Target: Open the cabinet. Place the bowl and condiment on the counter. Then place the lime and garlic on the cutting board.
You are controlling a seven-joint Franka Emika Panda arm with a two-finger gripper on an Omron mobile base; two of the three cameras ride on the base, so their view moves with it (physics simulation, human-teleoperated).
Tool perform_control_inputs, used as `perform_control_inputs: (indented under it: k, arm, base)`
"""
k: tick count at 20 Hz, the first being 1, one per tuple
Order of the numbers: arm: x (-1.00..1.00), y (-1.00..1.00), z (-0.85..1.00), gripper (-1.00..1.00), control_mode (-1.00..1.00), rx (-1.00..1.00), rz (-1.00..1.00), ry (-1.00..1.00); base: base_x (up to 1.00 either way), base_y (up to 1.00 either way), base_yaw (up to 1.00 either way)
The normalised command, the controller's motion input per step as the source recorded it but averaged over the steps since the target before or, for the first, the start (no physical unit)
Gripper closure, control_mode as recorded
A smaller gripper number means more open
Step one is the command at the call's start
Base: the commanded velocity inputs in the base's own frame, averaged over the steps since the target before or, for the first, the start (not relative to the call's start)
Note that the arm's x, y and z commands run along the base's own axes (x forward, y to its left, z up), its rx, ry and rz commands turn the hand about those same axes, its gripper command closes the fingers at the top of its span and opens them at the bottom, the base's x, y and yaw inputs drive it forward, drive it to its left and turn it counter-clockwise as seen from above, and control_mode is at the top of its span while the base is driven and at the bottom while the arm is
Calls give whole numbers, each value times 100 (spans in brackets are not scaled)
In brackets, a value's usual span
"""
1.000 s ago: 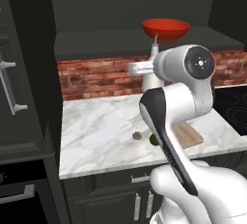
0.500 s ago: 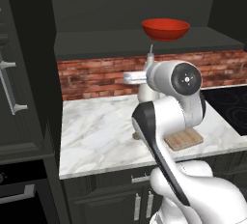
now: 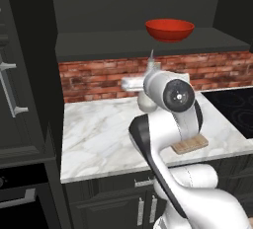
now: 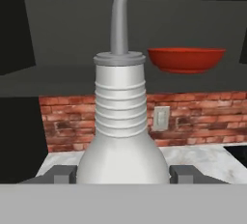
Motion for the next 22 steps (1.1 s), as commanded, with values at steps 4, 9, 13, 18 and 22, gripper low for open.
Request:
perform_control_inputs:
  k: [4,9,13,18,22]
  arm:
    - [0,3,-11,100,-100,0,-4,-3]
    - [0,0,-9,100,-100,0,-1,0]
    - [0,0,-18,100,-100,0,0,0]
    - [0,0,-20,100,-100,0,0,0]
    - [0,0,-20,100,-100,0,0,0]
  base:
    - [0,0,0]
    - [0,0,0]
    - [0,0,0]
    - [0,0,0]
    - [0,0,0]
